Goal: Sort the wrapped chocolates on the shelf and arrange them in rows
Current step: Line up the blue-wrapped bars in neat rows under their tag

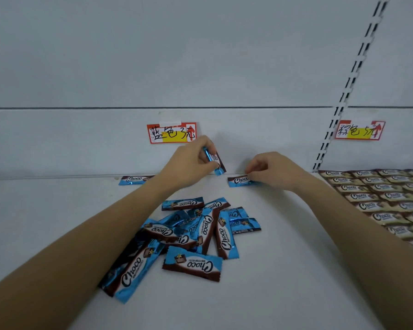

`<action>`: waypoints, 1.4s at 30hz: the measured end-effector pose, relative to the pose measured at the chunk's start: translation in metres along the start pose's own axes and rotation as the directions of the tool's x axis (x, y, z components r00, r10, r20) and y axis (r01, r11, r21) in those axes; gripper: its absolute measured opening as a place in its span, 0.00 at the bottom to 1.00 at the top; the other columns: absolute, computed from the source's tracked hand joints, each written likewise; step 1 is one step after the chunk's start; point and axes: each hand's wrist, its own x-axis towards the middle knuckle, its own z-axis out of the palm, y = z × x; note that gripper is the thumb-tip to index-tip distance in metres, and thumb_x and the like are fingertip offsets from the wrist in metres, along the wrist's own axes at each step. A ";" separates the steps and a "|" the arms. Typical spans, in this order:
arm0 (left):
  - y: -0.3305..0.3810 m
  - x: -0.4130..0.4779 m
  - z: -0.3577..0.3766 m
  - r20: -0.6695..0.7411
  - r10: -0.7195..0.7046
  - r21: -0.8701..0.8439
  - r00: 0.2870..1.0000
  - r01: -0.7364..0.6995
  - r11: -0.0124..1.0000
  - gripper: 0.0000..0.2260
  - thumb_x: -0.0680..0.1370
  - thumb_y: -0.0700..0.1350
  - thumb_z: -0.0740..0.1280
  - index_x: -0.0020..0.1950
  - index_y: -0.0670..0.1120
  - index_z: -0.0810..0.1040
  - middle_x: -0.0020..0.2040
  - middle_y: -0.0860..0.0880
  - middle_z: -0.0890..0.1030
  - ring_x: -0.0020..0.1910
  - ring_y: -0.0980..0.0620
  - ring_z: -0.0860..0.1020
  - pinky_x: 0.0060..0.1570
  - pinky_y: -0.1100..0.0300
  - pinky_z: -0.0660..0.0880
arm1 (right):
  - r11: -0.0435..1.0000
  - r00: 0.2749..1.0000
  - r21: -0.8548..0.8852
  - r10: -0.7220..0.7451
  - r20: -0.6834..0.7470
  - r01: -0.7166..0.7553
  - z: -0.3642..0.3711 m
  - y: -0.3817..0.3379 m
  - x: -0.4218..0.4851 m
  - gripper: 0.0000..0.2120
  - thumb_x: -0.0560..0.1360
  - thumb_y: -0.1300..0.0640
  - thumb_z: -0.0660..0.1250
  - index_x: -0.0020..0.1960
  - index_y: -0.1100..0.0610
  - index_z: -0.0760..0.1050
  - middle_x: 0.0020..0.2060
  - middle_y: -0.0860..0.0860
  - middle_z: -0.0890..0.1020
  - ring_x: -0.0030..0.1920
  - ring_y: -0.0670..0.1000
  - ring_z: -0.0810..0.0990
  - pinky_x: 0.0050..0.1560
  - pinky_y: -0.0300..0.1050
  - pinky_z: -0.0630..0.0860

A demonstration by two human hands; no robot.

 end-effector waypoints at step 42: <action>-0.013 -0.009 -0.071 0.236 0.014 0.318 0.972 -0.091 0.944 0.07 0.78 0.41 0.63 0.51 0.48 0.79 0.46 0.56 0.78 0.43 0.60 0.75 0.46 0.68 0.69 | 0.920 0.934 -0.189 -0.356 -0.038 0.343 0.025 -0.030 -0.007 0.11 0.76 0.61 0.62 0.55 0.55 0.79 0.47 0.51 0.77 0.46 0.45 0.72 0.45 0.29 0.65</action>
